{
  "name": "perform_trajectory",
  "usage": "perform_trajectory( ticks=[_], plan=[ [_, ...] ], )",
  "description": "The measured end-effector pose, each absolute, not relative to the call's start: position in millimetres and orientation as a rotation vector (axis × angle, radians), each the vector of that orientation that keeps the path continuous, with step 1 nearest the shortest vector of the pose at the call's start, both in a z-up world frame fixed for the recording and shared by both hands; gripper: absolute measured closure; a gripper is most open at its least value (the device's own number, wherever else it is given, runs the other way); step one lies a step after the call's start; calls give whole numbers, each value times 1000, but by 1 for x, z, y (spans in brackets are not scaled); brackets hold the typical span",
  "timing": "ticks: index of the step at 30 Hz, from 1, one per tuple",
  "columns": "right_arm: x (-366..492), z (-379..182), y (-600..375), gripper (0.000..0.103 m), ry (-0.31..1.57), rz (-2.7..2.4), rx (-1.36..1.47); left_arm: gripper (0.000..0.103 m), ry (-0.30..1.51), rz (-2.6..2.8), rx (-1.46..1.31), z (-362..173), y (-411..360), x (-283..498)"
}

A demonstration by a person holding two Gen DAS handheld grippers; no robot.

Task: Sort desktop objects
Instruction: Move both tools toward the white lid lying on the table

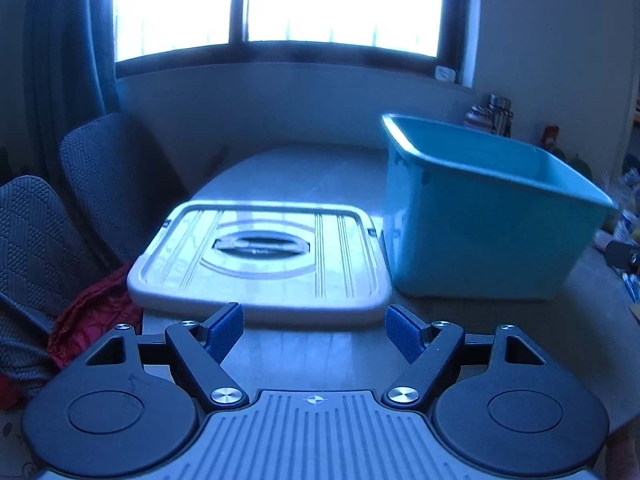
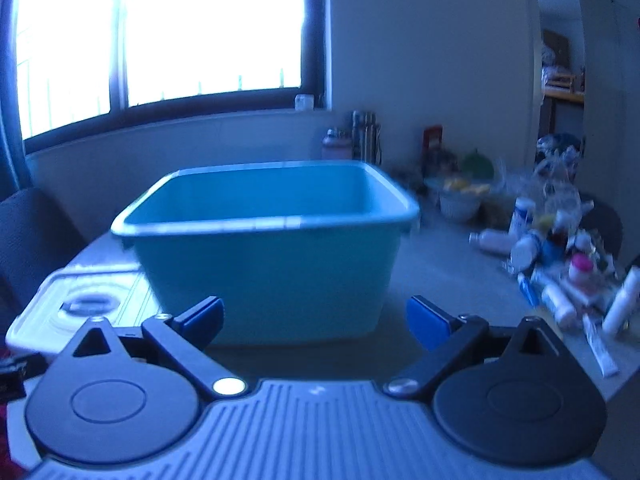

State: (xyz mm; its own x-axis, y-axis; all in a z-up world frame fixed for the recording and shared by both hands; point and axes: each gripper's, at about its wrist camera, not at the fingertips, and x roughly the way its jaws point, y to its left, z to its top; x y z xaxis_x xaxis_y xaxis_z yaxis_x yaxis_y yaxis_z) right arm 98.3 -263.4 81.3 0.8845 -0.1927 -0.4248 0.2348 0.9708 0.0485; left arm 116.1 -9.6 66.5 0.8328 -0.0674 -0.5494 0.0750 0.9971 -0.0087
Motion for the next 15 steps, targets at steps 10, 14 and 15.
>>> perform_trajectory(
  ticks=[10, 14, 15],
  plan=[
    [56, 55, -226, 3, 501, -150, 43, 23, 642, -67, 27, 47, 12, 78],
    [49, 50, -214, 3, 523, -127, 49, 23, 648, -56, 33, 43, 20, 73],
    [48, 48, -212, 3, 531, -123, 48, 23, 657, -46, 32, 42, 22, 73]
  ],
)
